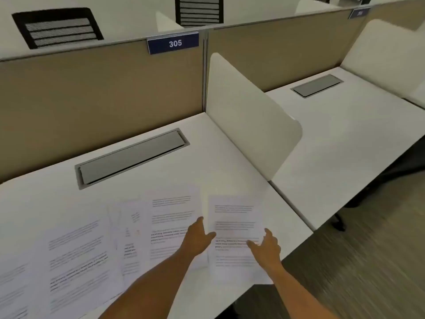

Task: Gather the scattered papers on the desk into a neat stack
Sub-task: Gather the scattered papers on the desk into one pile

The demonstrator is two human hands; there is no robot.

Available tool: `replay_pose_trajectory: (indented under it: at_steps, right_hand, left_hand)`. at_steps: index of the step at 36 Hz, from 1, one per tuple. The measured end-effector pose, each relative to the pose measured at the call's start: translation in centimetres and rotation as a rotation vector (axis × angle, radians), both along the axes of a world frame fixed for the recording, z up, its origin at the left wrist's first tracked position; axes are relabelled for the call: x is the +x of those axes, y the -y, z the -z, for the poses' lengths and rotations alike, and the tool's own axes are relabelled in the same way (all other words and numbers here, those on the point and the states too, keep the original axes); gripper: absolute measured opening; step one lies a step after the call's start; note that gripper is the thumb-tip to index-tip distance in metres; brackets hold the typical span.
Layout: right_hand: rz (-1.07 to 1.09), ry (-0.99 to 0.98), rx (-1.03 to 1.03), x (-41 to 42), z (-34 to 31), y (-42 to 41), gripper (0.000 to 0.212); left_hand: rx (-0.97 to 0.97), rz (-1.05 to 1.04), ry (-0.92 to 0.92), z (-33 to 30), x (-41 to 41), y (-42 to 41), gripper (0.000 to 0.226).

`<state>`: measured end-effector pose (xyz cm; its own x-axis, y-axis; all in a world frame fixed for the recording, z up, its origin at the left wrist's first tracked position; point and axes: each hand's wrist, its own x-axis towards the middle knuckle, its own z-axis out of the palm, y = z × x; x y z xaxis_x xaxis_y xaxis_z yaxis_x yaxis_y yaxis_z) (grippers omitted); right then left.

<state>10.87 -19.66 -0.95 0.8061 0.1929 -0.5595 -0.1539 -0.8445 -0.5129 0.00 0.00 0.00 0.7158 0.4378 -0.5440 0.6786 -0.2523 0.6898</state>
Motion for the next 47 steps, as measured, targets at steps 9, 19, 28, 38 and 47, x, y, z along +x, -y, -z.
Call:
replay_pose_trajectory:
  at_steps: [9, 19, 28, 38, 47]
  right_hand:
    - [0.042, -0.017, -0.169, 3.6, 1.6, 0.7, 0.082]
    - [0.094, -0.125, -0.162, 4.9, 1.9, -0.6, 0.076]
    - [0.164, -0.193, -0.062, 5.0, 2.4, -0.5, 0.08]
    - [0.337, -0.351, 0.207, 4.4, 2.9, 1.2, 0.045]
    - [0.301, -0.376, 0.313, 4.1, 2.1, 2.6, 0.026]
  left_hand:
    - [0.068, -0.221, 0.002, 1.7, 5.2, 2.9, 0.068]
    - [0.111, -0.293, -0.108, 3.7, 7.5, 4.7, 0.072]
    - [0.121, -0.27, -0.111, 3.9, 7.6, 6.1, 0.075]
    - [0.116, -0.258, -0.123, 4.3, 7.0, 5.7, 0.078]
    - [0.085, -0.177, -0.105, 3.9, 6.5, 4.6, 0.06]
